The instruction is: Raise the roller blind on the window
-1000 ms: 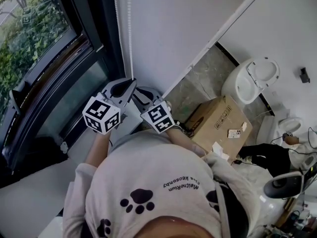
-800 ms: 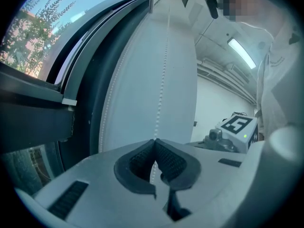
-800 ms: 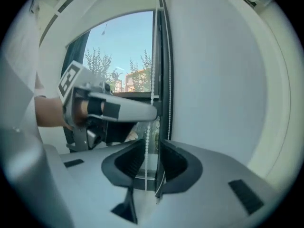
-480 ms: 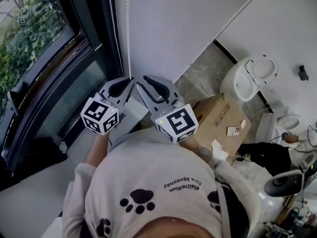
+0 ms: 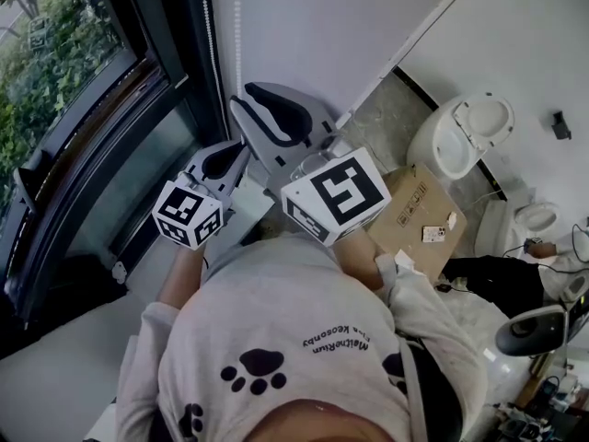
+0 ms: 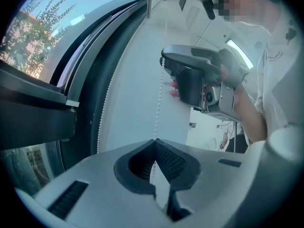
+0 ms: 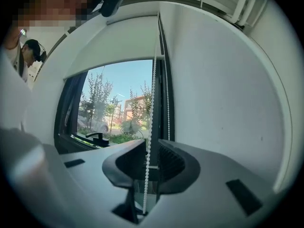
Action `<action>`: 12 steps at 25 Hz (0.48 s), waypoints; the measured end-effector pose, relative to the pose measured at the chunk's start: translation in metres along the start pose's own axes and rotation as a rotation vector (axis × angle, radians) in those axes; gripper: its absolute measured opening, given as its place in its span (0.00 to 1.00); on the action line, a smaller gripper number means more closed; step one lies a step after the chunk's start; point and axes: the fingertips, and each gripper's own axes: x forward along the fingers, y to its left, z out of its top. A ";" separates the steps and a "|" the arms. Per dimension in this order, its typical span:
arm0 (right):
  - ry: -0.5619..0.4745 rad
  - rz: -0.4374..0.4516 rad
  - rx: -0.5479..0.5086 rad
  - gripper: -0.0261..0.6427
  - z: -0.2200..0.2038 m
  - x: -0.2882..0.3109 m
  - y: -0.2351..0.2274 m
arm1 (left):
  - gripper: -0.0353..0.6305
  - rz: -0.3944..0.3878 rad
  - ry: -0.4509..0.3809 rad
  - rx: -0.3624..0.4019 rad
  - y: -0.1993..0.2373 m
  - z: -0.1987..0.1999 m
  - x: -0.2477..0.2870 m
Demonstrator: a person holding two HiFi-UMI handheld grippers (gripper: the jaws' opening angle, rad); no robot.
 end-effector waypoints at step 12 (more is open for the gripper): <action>0.029 -0.035 0.018 0.06 -0.004 0.008 0.007 | 0.06 0.000 0.015 0.048 0.003 -0.015 -0.006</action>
